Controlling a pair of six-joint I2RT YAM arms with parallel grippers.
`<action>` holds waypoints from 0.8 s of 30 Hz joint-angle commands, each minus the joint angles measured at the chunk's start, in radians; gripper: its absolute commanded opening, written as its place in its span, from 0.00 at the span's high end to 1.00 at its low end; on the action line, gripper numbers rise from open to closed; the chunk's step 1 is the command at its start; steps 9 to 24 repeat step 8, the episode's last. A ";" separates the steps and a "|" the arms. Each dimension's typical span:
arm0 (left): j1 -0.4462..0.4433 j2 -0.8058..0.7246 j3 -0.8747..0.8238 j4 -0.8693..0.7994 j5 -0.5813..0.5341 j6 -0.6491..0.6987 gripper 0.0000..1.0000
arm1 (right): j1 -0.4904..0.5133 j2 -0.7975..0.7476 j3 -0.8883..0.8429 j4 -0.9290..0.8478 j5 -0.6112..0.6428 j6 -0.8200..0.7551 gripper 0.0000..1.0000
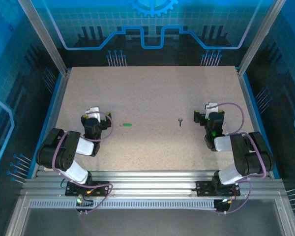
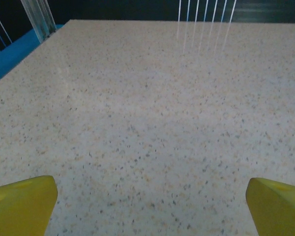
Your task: Remove the keys from the keyring
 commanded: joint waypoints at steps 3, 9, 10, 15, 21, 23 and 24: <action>0.016 -0.017 0.033 0.032 0.041 0.005 0.01 | 0.071 0.042 -0.008 0.177 0.007 -0.095 0.00; 0.016 -0.017 0.039 0.021 0.041 0.007 0.00 | 0.033 0.029 0.037 0.067 0.014 -0.042 0.00; 0.016 -0.017 0.039 0.021 0.041 0.007 0.00 | 0.033 0.029 0.037 0.067 0.014 -0.042 0.00; 0.016 -0.017 0.039 0.021 0.041 0.007 0.00 | 0.033 0.029 0.037 0.067 0.014 -0.042 0.00; 0.016 -0.017 0.039 0.021 0.041 0.007 0.00 | 0.033 0.029 0.037 0.067 0.014 -0.042 0.00; 0.016 -0.017 0.039 0.021 0.041 0.007 0.00 | 0.033 0.029 0.037 0.067 0.014 -0.042 0.00; 0.016 -0.017 0.039 0.021 0.041 0.007 0.00 | 0.033 0.029 0.037 0.067 0.014 -0.042 0.00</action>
